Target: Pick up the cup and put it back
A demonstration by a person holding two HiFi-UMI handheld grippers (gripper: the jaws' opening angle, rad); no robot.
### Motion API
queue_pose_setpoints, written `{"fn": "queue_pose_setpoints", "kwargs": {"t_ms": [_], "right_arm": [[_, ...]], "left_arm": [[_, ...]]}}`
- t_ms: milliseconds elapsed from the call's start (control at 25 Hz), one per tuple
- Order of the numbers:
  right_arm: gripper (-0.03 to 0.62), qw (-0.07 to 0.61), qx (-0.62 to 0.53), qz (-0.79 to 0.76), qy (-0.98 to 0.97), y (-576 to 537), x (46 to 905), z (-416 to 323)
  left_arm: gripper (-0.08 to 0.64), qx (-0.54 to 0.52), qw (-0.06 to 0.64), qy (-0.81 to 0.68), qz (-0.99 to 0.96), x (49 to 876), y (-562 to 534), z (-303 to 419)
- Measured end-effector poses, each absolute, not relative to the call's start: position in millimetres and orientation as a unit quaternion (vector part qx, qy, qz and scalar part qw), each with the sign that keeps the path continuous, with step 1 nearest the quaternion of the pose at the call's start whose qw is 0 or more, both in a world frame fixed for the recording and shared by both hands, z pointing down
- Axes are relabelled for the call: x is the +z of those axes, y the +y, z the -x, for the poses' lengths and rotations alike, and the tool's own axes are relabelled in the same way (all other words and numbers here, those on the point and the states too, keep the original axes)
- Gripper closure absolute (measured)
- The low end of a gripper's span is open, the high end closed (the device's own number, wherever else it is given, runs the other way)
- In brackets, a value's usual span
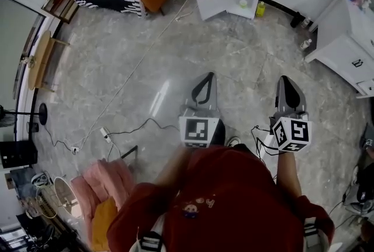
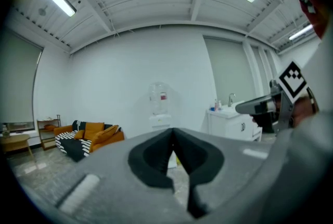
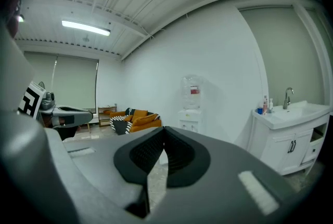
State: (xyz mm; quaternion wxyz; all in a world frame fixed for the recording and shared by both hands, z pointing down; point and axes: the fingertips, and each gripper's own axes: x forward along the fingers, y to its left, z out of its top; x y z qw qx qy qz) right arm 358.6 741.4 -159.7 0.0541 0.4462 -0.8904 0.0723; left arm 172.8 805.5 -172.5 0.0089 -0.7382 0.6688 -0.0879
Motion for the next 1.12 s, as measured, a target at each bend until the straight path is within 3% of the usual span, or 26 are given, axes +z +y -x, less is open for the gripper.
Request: {"fn": "queue_pose_setpoints", "kwargs": {"t_ms": [720,1120], "right_arm": [[0.591,0.094,0.049,-0.451,-0.886,625.7,-157.7,-221.0],[0.591,0.111,0.043,-0.467,-0.876,602.1,-158.5,-203.9]], "left_arm": [[0.56,-0.074,-0.004,0.666,0.742,-169.7,688.5,-25.6],[0.56,-0.075,-0.011,0.666,0.742,-163.7,666.9,15.3]]}}
